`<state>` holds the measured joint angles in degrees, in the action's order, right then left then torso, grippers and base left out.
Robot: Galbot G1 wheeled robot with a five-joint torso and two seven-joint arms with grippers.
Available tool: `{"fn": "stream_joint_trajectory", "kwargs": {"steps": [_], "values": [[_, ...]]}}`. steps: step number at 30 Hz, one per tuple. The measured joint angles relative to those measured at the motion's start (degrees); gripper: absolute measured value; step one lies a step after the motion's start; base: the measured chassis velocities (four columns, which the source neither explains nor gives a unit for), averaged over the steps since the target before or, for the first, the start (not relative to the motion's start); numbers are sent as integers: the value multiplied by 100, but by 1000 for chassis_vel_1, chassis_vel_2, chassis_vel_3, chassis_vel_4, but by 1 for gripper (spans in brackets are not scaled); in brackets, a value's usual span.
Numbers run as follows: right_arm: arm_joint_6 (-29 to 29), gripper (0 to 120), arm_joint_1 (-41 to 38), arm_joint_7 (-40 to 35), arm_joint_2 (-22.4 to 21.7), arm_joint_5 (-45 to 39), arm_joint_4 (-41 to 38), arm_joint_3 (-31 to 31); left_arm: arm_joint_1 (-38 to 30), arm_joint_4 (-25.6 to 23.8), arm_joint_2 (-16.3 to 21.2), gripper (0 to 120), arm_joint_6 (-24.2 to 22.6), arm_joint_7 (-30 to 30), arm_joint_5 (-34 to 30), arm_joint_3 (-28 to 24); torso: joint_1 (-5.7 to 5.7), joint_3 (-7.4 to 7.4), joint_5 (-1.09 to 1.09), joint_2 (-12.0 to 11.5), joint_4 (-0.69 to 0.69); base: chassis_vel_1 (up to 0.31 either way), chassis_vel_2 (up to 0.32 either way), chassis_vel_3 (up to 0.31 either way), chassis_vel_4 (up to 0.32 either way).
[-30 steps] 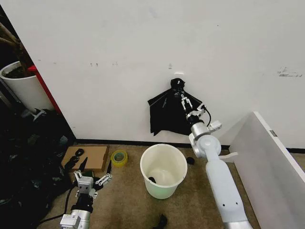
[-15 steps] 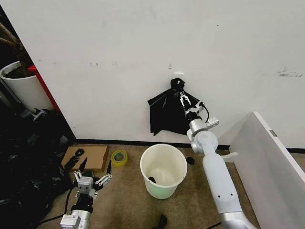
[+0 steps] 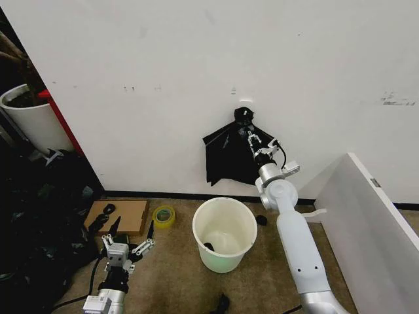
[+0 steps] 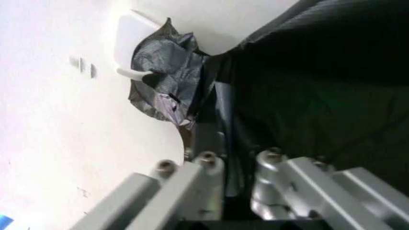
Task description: Place the garbage bag over the trash bin.
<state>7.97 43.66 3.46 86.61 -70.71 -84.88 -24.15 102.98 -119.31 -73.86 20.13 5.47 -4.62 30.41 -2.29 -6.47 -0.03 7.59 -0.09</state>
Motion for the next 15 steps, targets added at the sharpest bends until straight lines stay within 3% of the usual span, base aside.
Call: {"fn": "stream_joint_trajectory", "kwargs": {"steps": [10,15], "values": [[-7,0,305,-6,-160,223,-257,96,18,-6,-15,100,17,4,23,-34,0,0,0,0,0,0,0,0,0],[-13,0,1087,-84,-235,568,-873,263,-15,6,-35,100,18,4,51,-108,0,0,0,0,-1,0,0,0,0]]}}
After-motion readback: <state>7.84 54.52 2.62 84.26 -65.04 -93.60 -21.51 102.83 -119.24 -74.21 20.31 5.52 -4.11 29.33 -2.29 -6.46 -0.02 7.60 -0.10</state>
